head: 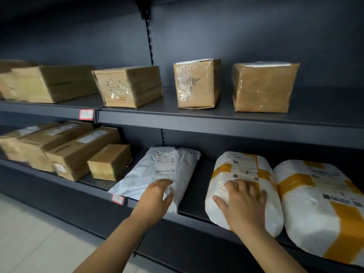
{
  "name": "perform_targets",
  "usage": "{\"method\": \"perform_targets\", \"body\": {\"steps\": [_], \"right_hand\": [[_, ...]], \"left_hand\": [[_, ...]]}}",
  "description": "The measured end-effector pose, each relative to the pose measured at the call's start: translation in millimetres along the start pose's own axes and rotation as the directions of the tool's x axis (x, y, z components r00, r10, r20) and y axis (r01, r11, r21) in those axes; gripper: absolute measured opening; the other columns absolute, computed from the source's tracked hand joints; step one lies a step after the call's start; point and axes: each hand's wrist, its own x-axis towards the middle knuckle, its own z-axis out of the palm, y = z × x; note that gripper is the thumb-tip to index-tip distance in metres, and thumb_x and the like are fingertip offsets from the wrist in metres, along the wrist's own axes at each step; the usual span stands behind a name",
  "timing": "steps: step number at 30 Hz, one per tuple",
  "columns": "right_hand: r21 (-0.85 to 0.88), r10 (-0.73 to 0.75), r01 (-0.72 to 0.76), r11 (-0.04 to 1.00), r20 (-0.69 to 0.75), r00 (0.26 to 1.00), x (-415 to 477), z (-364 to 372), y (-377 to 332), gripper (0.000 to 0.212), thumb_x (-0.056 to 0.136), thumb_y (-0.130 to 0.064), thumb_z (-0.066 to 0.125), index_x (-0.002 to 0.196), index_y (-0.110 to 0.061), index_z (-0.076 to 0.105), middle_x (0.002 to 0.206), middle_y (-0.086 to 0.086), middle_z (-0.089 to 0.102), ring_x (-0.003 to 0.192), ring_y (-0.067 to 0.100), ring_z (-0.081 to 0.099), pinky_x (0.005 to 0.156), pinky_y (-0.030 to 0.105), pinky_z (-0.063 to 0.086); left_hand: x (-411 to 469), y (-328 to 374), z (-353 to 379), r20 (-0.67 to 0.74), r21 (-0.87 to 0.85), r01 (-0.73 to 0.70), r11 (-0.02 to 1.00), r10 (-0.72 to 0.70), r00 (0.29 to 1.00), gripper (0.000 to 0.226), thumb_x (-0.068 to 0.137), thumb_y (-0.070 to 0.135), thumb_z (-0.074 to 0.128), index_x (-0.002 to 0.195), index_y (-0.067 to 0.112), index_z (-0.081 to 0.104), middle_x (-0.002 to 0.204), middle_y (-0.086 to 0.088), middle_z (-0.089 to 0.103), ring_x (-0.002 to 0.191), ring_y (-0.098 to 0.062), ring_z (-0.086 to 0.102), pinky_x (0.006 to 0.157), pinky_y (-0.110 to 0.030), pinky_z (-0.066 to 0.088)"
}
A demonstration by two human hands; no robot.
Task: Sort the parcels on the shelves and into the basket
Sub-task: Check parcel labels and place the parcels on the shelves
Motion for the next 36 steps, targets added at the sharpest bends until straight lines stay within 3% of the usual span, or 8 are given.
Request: {"method": "perform_targets", "body": {"steps": [3,8,13,23,28,31,33,36], "right_hand": [[-0.011,0.038,-0.038,0.999,0.021,0.999,2.2,-3.7,-10.1,0.056,0.088,-0.064,0.04,0.131,-0.027,0.044,0.136,0.003,0.044,0.128,0.028,0.038,0.106,0.053,0.028],[0.107,-0.162,0.177,0.978,-0.13,0.978,6.2,-0.9,-41.4,0.052,0.06,-0.044,0.084,0.1,-0.013,0.072,0.109,0.014,0.065,0.103,0.038,0.061,0.083,0.054,0.052],[0.181,-0.354,0.358,0.916,-0.053,0.934,16.6,4.7,-105.4,0.061,0.093,-0.046,0.049,0.145,-0.023,0.03,0.153,0.001,0.021,0.143,0.027,0.016,0.116,0.048,0.015],[0.123,-0.274,0.249,0.961,0.273,0.922,62.1,65.5,-217.1,0.076,0.094,-0.047,0.045,0.15,-0.035,-0.005,0.159,-0.009,-0.011,0.145,0.027,-0.015,0.115,0.057,-0.004],[0.068,-0.177,0.165,0.984,0.258,0.95,65.8,75.7,-216.4,0.066,0.094,-0.047,0.046,0.149,-0.038,0.011,0.158,-0.013,0.003,0.146,0.02,-0.003,0.114,0.056,0.0],[0.037,-0.165,0.161,0.986,0.154,0.974,61.4,76.5,-218.0,0.064,0.08,-0.05,0.065,0.137,-0.034,0.041,0.145,-0.007,0.037,0.137,0.026,0.034,0.105,0.063,0.025],[-0.012,-0.132,0.134,0.991,0.1,0.986,57.1,79.7,-214.0,0.068,0.05,-0.054,0.085,0.111,-0.033,0.062,0.115,-0.007,0.062,0.106,0.024,0.064,0.079,0.058,0.05],[-0.015,-0.07,0.072,0.997,0.095,0.993,49.8,82.6,-209.9,0.066,0.049,-0.05,0.087,0.108,-0.03,0.064,0.111,-0.007,0.064,0.104,0.021,0.065,0.077,0.057,0.051]], "left_hand": [[0.2,-22.8,-5.8,0.024,0.104,0.023,0.994,-0.025,0.999,0.045,0.094,0.026,0.053,0.138,0.018,0.047,0.144,0.003,0.043,0.133,-0.014,0.037,0.108,-0.018,0.025],[8.5,-53.0,-16.5,0.061,0.225,0.033,0.974,-0.048,0.997,0.045,0.098,0.031,0.045,0.142,0.023,0.04,0.151,0.003,0.034,0.139,-0.016,0.027,0.113,-0.029,0.025],[24.3,-85.1,-31.2,0.068,0.253,-0.001,0.967,-0.017,0.998,0.045,0.1,0.031,0.038,0.145,0.027,0.034,0.153,0.004,0.029,0.141,-0.019,0.022,0.112,-0.036,0.028],[63.1,-175.8,-54.5,0.117,0.27,-0.179,0.946,0.152,0.981,0.048,0.098,0.039,0.039,0.144,0.025,0.036,0.152,0.003,0.03,0.139,-0.02,0.026,0.113,-0.033,0.026],[78.0,-197.0,-54.8,0.185,0.254,-0.272,0.928,0.229,0.956,0.088,0.07,0.066,0.006,0.135,0.026,0.049,0.145,0.004,0.042,0.133,-0.023,0.036,0.105,-0.038,0.036],[91.8,-214.1,-54.3,0.061,0.333,-0.308,0.891,0.306,0.95,0.061,0.08,0.06,0.03,0.108,0.023,0.07,0.117,0.0,0.065,0.106,-0.026,0.061,0.08,-0.042,0.053],[101.1,-224.2,-56.3,0.0,0.366,-0.281,0.887,0.301,0.954,0.051,0.081,0.056,0.041,0.103,0.022,0.072,0.11,-0.002,0.068,0.098,-0.027,0.064,0.071,-0.042,0.054],[108.0,-235.4,-51.8,-0.021,0.325,-0.329,0.886,0.355,0.935,0.047,0.083,0.05,0.046,0.103,0.016,0.072,0.113,-0.007,0.066,0.1,-0.031,0.063,0.075,-0.043,0.053]]}}
